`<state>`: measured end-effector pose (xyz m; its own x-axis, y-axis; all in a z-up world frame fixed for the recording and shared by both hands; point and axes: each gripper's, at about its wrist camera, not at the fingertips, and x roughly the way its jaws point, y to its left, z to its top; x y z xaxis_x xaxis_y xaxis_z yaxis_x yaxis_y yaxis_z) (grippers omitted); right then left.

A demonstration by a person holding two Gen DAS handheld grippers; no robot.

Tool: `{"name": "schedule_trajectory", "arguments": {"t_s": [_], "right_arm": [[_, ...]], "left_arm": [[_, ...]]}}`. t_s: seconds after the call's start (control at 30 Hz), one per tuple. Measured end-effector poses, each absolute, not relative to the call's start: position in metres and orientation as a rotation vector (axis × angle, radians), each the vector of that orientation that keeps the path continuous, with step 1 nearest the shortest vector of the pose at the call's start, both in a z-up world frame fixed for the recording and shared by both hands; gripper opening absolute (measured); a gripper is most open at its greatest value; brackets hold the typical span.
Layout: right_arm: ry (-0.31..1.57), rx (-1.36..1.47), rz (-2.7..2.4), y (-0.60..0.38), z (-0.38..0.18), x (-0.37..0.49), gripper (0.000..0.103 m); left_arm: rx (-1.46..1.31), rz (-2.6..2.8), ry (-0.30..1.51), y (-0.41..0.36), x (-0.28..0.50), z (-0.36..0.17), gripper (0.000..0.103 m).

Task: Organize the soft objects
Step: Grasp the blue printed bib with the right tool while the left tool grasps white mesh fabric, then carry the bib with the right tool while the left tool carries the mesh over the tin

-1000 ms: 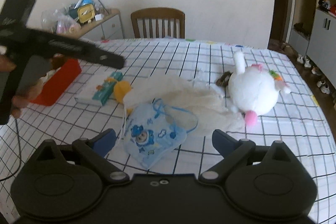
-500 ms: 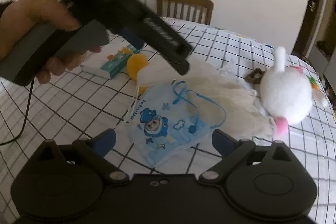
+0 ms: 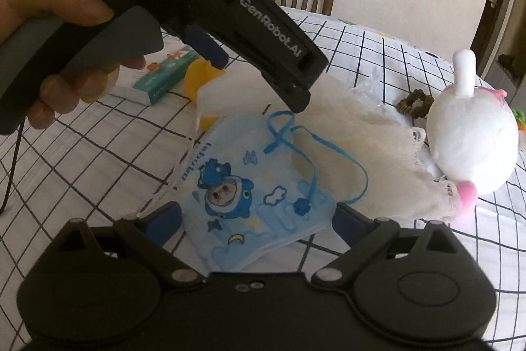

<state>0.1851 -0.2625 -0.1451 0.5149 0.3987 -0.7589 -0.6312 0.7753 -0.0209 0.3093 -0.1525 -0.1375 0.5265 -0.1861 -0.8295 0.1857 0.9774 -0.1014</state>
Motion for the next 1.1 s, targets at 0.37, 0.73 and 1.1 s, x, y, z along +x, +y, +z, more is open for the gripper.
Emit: {"name": "schedule_trajectory", "arguments": {"t_s": [0.37,0.73,1.1], "right_arm": [[0.782,-0.377,0.622,-0.253,-0.143,0.176,0.074],[0.775,-0.313,0.610,-0.264,-0.128,0.166,0.018],[0.753,-0.158,0.603,-0.283,-0.096,0.152,0.005]], "left_arm": [[-0.083,-0.196,0.984,-0.134,0.309,-0.133,0.033],[-0.083,-0.209,0.920,-0.127,0.294,-0.120,0.017],[-0.127,-0.214,0.852,-0.106,0.267,-0.096,0.015]]}}
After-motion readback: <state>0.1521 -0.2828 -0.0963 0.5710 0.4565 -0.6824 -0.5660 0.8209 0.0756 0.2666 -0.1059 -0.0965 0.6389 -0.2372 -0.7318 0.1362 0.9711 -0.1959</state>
